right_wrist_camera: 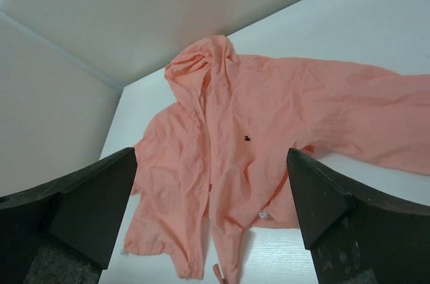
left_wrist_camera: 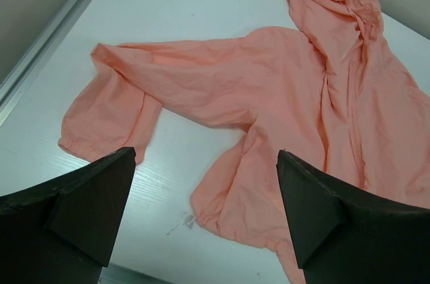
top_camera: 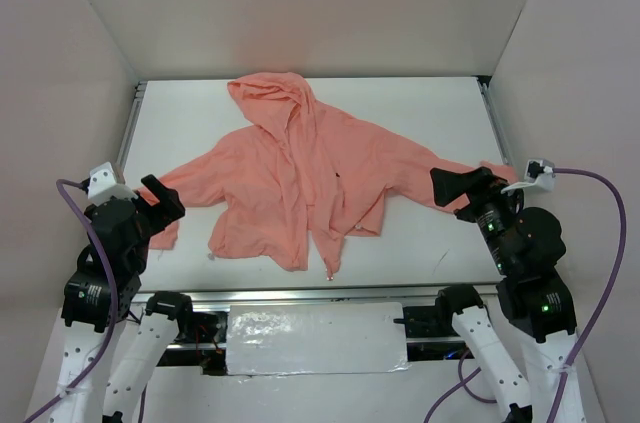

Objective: Zip up the jacket

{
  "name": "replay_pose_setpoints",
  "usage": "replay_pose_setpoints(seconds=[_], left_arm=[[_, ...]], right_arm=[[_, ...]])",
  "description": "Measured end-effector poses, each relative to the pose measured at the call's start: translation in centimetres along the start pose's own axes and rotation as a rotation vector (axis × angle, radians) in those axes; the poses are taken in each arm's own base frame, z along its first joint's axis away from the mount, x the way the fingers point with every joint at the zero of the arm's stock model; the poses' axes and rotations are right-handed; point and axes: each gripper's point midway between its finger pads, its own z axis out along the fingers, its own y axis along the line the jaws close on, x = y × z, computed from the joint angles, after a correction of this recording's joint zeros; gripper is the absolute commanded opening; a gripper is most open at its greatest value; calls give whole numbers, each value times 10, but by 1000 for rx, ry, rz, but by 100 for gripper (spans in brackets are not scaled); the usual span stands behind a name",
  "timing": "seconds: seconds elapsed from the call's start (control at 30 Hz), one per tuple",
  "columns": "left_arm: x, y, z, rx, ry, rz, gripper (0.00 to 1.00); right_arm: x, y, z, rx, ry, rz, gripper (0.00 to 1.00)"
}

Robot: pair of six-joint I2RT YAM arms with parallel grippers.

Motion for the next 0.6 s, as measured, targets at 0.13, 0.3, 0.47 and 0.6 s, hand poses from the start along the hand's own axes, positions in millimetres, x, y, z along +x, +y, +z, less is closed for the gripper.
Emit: replay_pose_setpoints(seconds=[0.13,0.3,0.47,0.6], left_arm=[[0,0,0,-1,1,1,99],[0,-1,0,3,1,0,99],[0,-2,1,9,1,-1,99],[1,-9,1,44,13,4,99]], right_arm=[[-2,-3,0,14,-15,3,100],[-1,-2,0,10,-13,6,100],[8,-5,1,-3,-1,14,100],[10,-3,1,-12,9,14,100]])
